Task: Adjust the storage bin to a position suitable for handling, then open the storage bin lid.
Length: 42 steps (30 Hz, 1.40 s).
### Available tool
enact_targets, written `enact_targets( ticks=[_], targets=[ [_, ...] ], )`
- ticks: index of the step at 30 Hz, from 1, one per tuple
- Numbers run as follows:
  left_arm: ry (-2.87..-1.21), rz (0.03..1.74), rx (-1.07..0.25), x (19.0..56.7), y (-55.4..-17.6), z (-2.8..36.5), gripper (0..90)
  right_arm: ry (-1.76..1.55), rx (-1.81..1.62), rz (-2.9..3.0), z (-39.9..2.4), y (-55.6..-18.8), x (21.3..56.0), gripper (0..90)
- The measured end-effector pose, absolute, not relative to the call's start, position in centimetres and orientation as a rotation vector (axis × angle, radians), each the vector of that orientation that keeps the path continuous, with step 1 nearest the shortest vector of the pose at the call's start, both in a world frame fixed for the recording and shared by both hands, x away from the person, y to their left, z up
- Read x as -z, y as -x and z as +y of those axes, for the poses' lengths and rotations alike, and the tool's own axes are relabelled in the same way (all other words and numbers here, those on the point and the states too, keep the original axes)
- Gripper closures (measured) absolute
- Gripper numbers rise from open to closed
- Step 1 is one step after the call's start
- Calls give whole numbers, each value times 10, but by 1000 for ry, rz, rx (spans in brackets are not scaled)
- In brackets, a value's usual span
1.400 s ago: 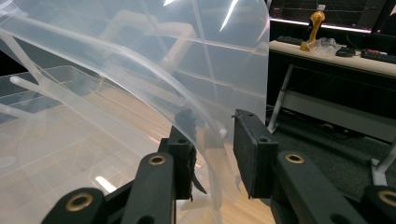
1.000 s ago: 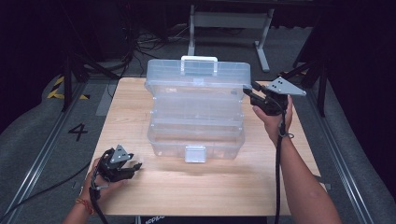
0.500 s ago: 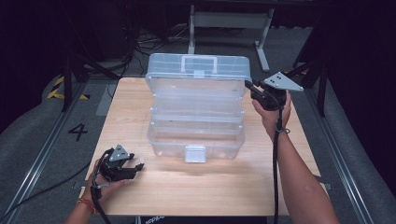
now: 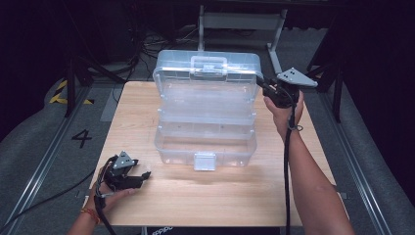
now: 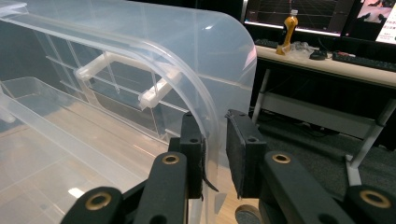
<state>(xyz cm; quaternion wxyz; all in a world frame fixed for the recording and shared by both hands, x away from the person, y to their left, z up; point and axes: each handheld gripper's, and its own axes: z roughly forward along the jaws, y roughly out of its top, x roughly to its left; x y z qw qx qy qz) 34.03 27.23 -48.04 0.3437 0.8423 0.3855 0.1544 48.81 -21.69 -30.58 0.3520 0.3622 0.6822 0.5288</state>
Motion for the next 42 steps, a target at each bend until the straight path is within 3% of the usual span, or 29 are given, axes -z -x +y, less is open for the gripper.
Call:
enact_targets(
  ticks=[42],
  targets=[
    [-2197,990,-388,480,-341,274,278,-978,-1371,1819,-220,-524,298,778]
  ],
)
